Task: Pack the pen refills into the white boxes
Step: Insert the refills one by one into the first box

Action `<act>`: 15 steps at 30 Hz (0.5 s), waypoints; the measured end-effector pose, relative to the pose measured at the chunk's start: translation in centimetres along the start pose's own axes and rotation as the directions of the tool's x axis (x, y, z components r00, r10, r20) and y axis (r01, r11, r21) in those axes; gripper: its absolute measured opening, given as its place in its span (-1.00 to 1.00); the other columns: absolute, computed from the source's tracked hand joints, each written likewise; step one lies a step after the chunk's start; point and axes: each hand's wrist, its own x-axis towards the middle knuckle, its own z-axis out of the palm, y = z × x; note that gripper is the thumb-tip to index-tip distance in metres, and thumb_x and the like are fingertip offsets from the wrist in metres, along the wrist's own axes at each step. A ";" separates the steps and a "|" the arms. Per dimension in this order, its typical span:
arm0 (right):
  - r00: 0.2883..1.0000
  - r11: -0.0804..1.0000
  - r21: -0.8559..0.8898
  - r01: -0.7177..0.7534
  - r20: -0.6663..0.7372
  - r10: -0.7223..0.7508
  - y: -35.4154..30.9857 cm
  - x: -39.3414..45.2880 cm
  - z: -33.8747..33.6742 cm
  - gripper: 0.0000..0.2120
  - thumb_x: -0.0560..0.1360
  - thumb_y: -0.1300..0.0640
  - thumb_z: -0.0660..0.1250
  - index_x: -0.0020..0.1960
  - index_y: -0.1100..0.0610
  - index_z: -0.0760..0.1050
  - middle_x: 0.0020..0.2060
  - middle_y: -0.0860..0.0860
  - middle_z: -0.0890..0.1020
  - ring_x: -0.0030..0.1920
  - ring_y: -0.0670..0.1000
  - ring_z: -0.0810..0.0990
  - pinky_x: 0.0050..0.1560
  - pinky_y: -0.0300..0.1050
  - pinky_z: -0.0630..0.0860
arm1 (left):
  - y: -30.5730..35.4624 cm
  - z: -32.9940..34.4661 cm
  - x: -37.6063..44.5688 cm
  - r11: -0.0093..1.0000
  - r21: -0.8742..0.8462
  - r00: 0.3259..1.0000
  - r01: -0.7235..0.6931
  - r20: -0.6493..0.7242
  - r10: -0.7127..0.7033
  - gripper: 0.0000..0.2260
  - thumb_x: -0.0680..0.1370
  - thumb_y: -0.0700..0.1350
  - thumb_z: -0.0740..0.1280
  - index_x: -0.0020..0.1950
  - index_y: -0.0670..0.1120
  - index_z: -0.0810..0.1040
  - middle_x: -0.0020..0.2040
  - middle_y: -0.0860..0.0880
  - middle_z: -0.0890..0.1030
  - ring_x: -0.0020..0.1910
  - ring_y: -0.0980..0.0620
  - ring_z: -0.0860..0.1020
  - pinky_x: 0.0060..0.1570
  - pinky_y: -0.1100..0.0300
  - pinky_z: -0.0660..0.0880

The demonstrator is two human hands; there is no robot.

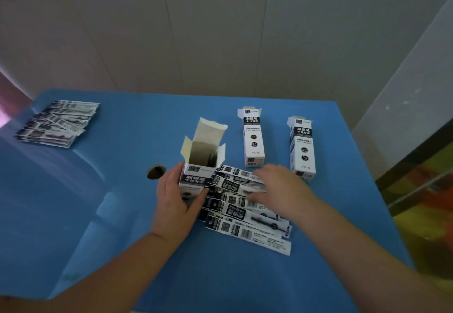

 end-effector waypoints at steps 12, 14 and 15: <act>0.997 0.995 -0.091 0.029 -0.071 -0.036 -0.5 0.6 -0.2 -0.80 0.58 0.16 0.27 -0.22 0.12 0.52 -0.22 0.01 0.54 -0.21 0.05 0.56 -0.29 -0.05 0.48 | -0.1 -0.2 0.2 0.999 0.051 0.999 -0.004 0.034 0.002 -0.41 0.53 -0.13 0.54 0.49 -0.21 0.40 0.30 -0.15 0.44 0.35 -0.11 0.40 0.32 0.37 0.42; 0.993 0.997 -0.075 0.023 -0.116 -0.031 -0.5 0.5 -0.8 -0.80 0.56 0.13 0.27 -0.23 0.10 0.53 -0.23 0.00 0.53 -0.24 0.03 0.55 -0.31 -0.05 0.50 | -0.2 -0.1 0.2 0.999 0.039 1.000 -0.015 0.026 0.014 -0.41 0.53 -0.14 0.55 0.49 -0.20 0.40 0.31 -0.14 0.44 0.35 -0.07 0.39 0.28 0.51 0.37; 0.990 0.998 -0.059 0.018 -0.140 -0.026 -0.5 0.4 -1.2 -0.80 0.55 0.12 0.28 -0.23 0.10 0.54 -0.23 -0.01 0.53 -0.26 0.02 0.55 -0.30 -0.03 0.54 | -0.3 -0.1 0.1 0.999 0.039 1.000 -0.020 0.019 0.019 -0.40 0.53 -0.15 0.55 0.50 -0.19 0.39 0.31 -0.12 0.44 0.35 -0.04 0.39 0.28 0.52 0.36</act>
